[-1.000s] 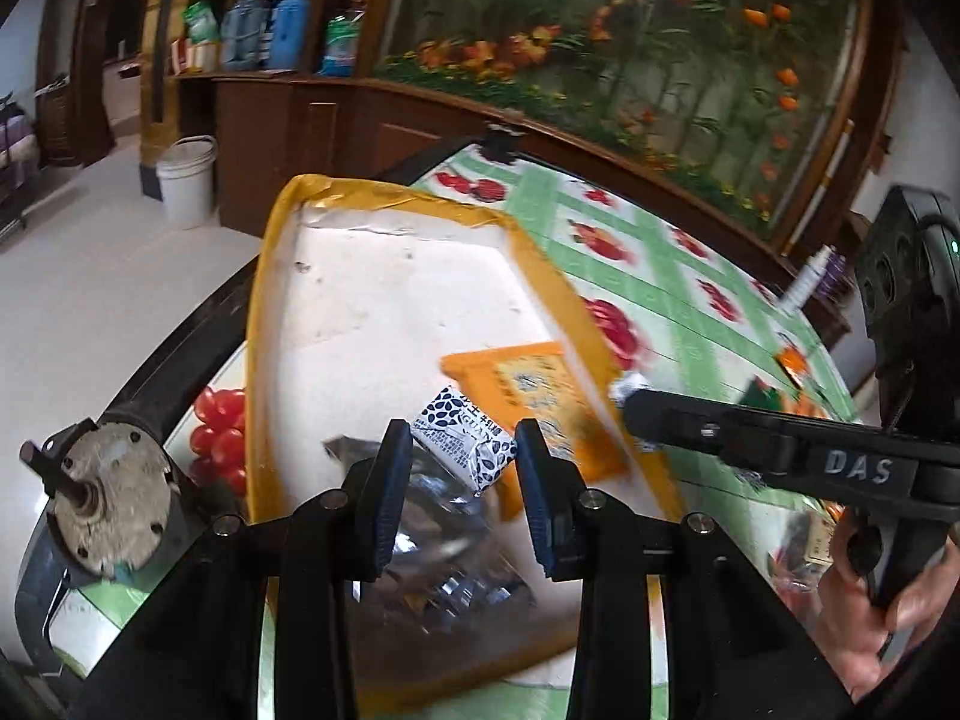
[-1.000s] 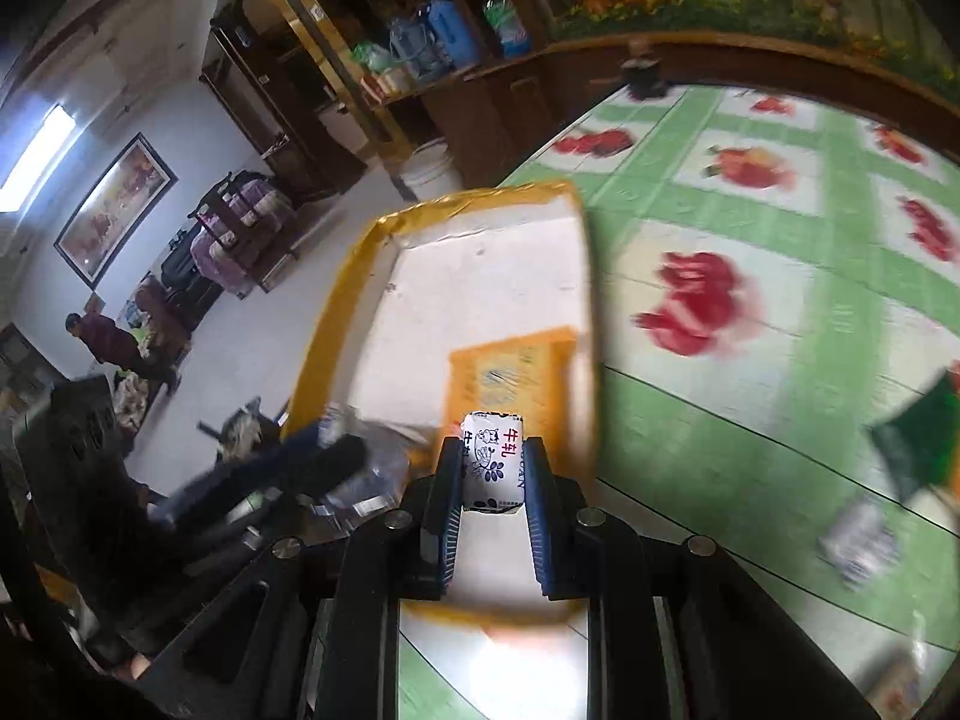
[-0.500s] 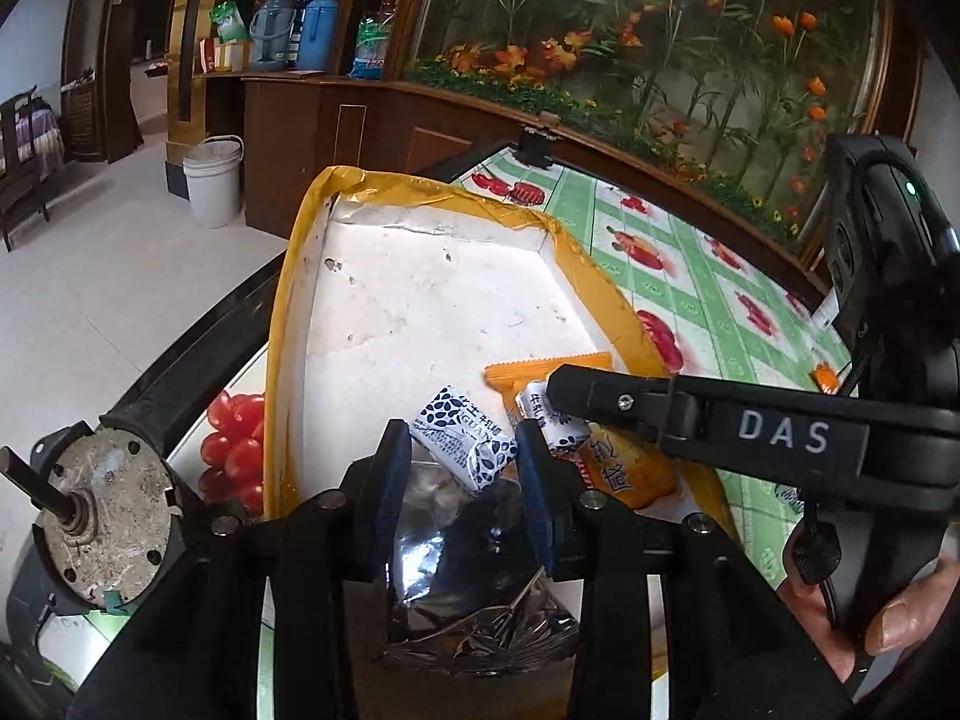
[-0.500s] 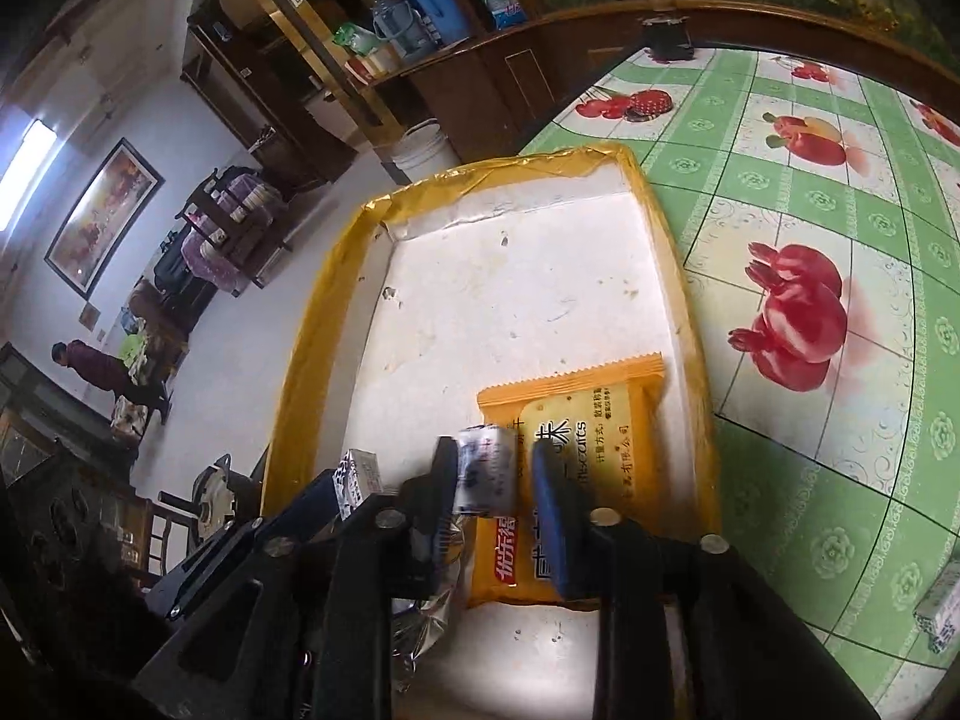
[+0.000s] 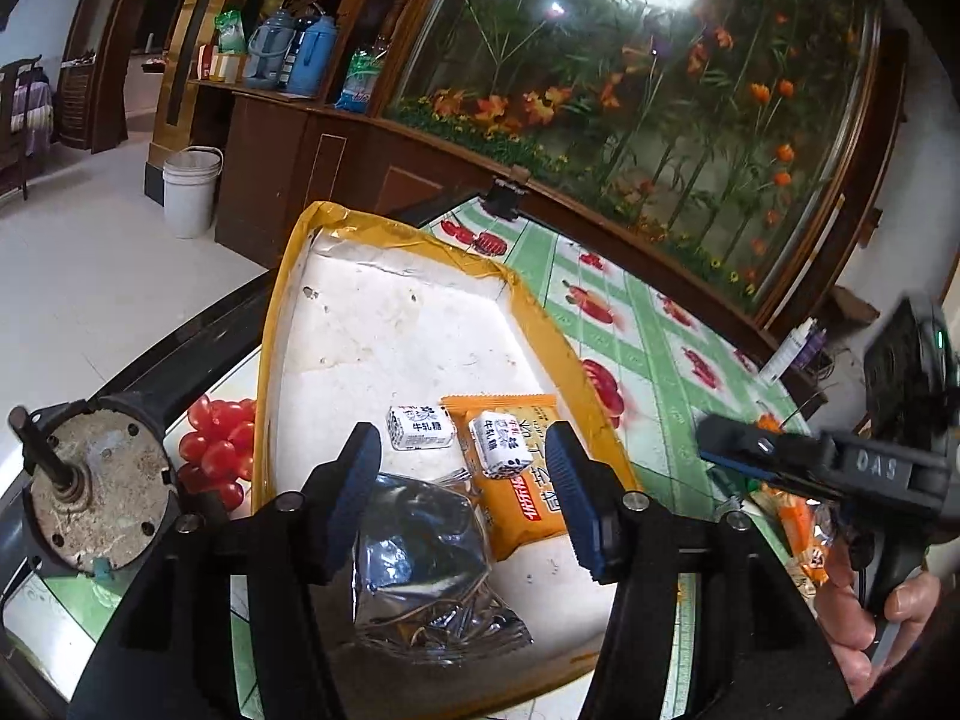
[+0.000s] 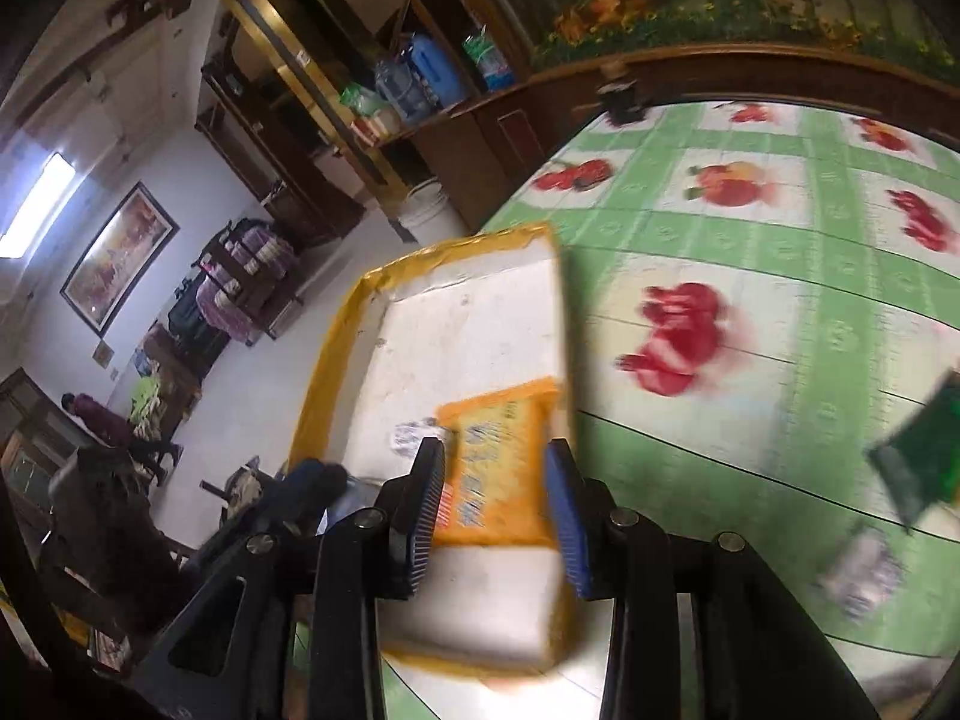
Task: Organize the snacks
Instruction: 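Carry both candy packets to the tray and release them beside the biscuit pack, then grasp another white candy packet with the left gripper while the right grasps a blue one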
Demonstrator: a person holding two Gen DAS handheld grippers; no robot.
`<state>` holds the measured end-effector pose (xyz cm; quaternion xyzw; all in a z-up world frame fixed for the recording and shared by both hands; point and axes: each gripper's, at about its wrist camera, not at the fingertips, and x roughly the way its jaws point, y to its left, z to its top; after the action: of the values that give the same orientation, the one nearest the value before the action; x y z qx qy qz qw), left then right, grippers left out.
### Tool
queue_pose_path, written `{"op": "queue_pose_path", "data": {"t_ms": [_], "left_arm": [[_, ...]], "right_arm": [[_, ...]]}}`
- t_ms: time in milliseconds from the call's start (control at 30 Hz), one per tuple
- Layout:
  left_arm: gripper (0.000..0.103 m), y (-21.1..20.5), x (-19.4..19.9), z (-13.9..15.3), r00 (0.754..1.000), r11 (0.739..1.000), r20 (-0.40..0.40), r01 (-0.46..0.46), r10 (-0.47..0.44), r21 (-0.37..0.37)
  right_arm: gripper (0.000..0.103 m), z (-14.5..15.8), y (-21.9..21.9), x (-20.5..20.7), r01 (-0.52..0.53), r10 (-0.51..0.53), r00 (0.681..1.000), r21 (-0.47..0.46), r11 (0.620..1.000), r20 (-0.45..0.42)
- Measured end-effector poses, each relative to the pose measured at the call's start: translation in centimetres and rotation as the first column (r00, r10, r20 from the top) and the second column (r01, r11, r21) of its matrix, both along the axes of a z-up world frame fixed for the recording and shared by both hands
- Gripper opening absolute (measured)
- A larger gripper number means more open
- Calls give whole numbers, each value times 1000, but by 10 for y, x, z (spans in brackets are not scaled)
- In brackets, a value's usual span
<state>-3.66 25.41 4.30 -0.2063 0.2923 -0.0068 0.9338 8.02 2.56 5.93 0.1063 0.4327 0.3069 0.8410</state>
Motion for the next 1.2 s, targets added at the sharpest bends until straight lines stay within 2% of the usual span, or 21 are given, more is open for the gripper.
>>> {"op": "queue_pose_path", "data": {"t_ms": [100,233,400,533,633,700,767,867,967,1133,1200], "left_arm": [[61,0,-6,3,1000,1000,26,-13,13,-9],[61,-9,-16,6,998,1000,64,-16,17,-9],[61,-39,-24,9,996,1000,88,18,-18,-5],[61,-92,-29,13,980,984,96,176,-177,24],[61,-134,-30,13,938,940,64,337,-340,56],[61,-145,-30,14,920,921,58,383,-387,65],[61,-147,-28,14,914,914,45,401,-403,56],[61,-139,-24,12,920,921,45,389,-389,7],[61,-139,-25,11,922,923,47,386,-385,0],[61,-147,-24,8,911,912,13,411,-411,15],[61,-151,-23,7,905,905,-1,426,-426,24]], "right_arm": [[37,-1,-41,-8,45,-45,999,-19,999,18],[37,-2,-101,-16,135,-133,990,-28,990,43],[37,-11,-152,-8,229,-229,974,2,974,3],[36,-22,-152,2,232,-231,971,13,973,-58],[35,-31,-151,4,248,-247,966,1,969,-74],[35,-33,-148,8,252,-253,965,-13,968,-70],[35,-37,-141,14,244,-247,967,-41,969,-69],[36,-47,-129,21,235,-243,968,-113,965,-63],[36,-54,-116,23,198,-208,977,-150,969,-49],[35,-53,-89,5,-9,-1,999,-224,975,-45],[35,-50,-91,-1,-16,8,999,-195,981,-44]]}}
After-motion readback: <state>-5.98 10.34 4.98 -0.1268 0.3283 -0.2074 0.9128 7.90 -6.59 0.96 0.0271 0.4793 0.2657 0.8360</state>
